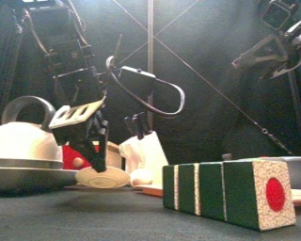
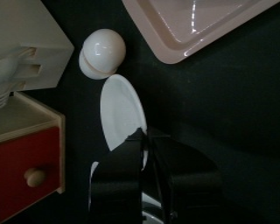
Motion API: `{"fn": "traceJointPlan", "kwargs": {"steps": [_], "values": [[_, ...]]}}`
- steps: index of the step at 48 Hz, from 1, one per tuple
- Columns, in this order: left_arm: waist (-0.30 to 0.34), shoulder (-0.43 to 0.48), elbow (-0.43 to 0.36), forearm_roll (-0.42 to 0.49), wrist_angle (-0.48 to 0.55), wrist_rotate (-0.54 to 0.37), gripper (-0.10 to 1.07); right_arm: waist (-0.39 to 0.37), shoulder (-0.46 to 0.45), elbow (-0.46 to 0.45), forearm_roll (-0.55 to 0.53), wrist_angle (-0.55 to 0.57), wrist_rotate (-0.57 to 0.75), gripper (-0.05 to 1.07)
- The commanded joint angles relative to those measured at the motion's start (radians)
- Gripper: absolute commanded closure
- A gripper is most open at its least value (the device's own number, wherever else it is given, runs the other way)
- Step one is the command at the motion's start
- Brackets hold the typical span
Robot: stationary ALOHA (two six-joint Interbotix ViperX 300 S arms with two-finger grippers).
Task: Drag small plate downwards
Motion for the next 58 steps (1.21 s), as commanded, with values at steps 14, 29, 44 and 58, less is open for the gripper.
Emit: {"fn": "traceJointPlan", "kwargs": {"steps": [14, 29, 44, 58], "values": [[-0.080, -0.048, -0.020, 0.002, 0.074, -0.005, 0.53, -0.003, 0.002, -0.017, -0.002, -0.003, 0.012, 1.01], [-0.187, -0.005, -0.066, -0.049, 0.087, 0.002, 0.53, 0.003, -0.006, -0.031, 0.005, -0.011, 0.014, 1.01], [-0.250, 0.018, -0.100, -0.190, 0.081, -0.003, 0.53, -0.002, -0.005, -0.035, 0.003, -0.011, 0.014, 1.01], [-0.259, 0.063, -0.161, -0.190, 0.080, 0.006, 0.53, -0.005, -0.005, -0.035, 0.006, -0.005, 0.014, 1.01]]}}
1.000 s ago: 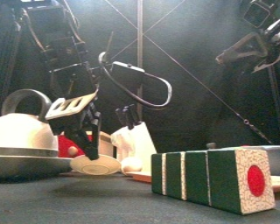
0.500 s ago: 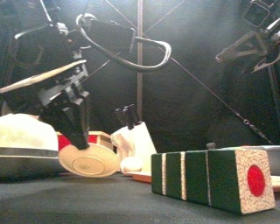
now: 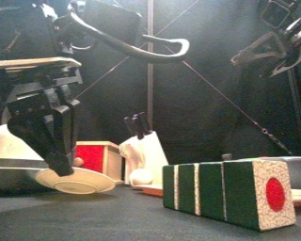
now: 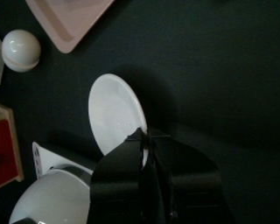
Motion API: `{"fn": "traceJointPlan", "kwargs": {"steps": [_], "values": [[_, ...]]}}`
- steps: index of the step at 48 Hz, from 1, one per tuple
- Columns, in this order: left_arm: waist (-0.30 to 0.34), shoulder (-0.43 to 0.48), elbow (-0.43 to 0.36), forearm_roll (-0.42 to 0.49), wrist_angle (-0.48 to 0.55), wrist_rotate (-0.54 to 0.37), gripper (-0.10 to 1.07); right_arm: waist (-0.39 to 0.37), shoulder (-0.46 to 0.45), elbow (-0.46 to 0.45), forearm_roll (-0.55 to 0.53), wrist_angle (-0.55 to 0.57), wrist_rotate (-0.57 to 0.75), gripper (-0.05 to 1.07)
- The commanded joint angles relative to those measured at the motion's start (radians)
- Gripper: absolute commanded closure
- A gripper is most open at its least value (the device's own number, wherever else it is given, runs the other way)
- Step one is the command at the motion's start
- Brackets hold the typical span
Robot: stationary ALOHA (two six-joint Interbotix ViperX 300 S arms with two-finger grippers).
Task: Drag small plate downwards
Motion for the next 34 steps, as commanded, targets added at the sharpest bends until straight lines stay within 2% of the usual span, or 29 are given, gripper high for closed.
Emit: {"fn": "traceJointPlan", "kwargs": {"steps": [1, 12, 34], "values": [[-0.003, -0.003, -0.035, 0.002, -0.003, 0.000, 0.53, -0.003, 0.002, -0.028, 0.002, -0.005, 0.002, 1.01], [-0.009, 0.003, -0.080, -0.021, -0.017, 0.000, 0.48, -0.003, 0.006, -0.028, -0.002, -0.005, 0.002, 1.01], [-0.008, 0.011, -0.101, -0.080, -0.017, 0.003, 0.17, -0.003, 0.012, -0.026, -0.003, -0.005, 0.002, 1.01]]}}
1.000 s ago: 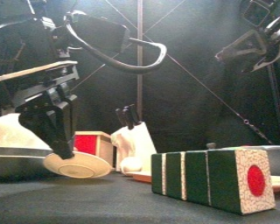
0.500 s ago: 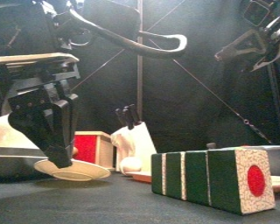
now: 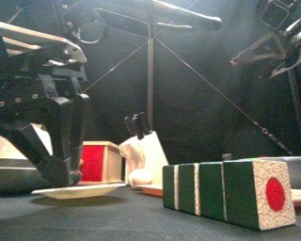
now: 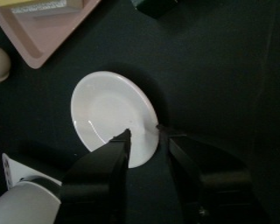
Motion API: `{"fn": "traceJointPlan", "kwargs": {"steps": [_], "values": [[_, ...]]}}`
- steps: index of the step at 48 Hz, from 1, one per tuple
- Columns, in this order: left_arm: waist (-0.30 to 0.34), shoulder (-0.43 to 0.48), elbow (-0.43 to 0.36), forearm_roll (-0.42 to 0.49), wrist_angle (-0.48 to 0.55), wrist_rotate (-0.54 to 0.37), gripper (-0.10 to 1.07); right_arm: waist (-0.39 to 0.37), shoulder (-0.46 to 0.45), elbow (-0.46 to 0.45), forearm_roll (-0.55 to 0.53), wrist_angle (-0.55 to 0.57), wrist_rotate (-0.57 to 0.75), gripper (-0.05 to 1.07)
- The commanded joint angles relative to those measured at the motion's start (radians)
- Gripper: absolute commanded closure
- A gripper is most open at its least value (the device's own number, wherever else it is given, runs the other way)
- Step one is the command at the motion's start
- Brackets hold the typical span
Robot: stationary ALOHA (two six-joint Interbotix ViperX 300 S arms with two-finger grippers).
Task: Drag small plate downwards
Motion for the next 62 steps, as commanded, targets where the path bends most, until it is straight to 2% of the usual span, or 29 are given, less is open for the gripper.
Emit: {"fn": "traceJointPlan", "kwargs": {"steps": [1, 8, 12, 18, 33, 45, 62], "values": [[0.000, -0.020, -0.032, 0.002, 0.000, 0.000, 0.15, -0.003, 0.003, -0.026, 0.002, -0.005, 0.002, 1.01], [0.005, -0.049, -0.035, 0.009, 0.003, 0.000, 0.07, -0.003, 0.003, -0.031, 0.005, -0.005, 0.002, 1.01], [0.008, -0.075, -0.023, 0.043, 0.003, -0.009, 0.04, -0.003, 0.003, -0.035, 0.003, -0.005, 0.002, 1.01], [0.011, -0.095, -0.012, 0.084, 0.012, -0.011, 0.04, -0.003, 0.008, -0.032, 0.008, -0.005, 0.003, 1.01], [0.012, -0.146, -0.029, 0.115, 0.091, 0.000, 0.05, -0.002, 0.012, -0.040, 0.063, -0.005, 0.003, 1.01], [0.034, -0.224, 0.003, 0.233, 0.092, -0.018, 0.05, -0.003, 0.017, -0.037, 0.063, -0.003, 0.002, 1.01], [0.089, -0.308, 0.080, 0.227, 0.041, -0.035, 0.05, -0.025, 0.032, -0.043, 0.083, -0.005, 0.003, 1.01]]}}
